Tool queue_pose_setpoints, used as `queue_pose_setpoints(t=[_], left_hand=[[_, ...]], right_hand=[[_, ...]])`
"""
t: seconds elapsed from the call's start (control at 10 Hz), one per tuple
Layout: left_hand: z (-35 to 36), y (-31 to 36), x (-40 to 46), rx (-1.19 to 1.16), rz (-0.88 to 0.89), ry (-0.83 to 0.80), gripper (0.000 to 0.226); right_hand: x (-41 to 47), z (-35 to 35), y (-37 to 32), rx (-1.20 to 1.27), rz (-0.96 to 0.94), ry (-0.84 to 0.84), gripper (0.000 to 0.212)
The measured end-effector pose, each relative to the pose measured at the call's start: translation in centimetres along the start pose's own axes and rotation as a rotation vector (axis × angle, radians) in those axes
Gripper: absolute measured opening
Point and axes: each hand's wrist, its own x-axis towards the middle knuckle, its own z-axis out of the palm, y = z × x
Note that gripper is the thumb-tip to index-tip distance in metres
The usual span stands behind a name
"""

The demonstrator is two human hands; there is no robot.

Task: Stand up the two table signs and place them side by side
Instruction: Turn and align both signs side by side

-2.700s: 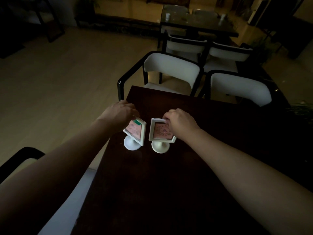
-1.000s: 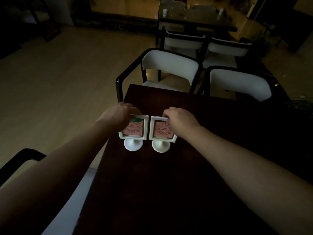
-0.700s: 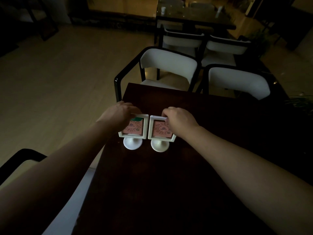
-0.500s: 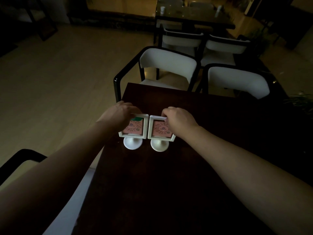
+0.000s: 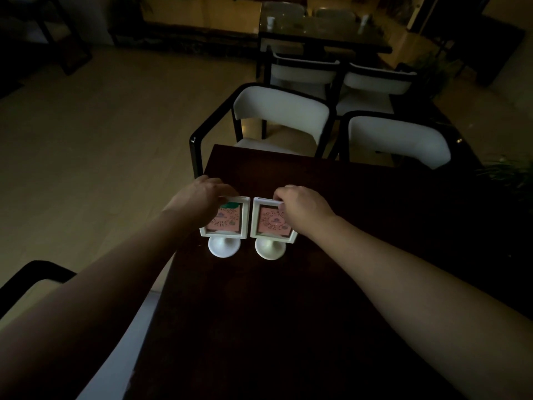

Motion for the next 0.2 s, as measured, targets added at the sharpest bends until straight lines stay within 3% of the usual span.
queue_pose_setpoints(t=[0.2], left_hand=[[-0.96, 0.85, -0.63, -0.087, -0.094, -0.035, 0.056]], right_hand=[[-1.22, 0.05, 0.58, 0.03, 0.004, 0.005, 0.047]])
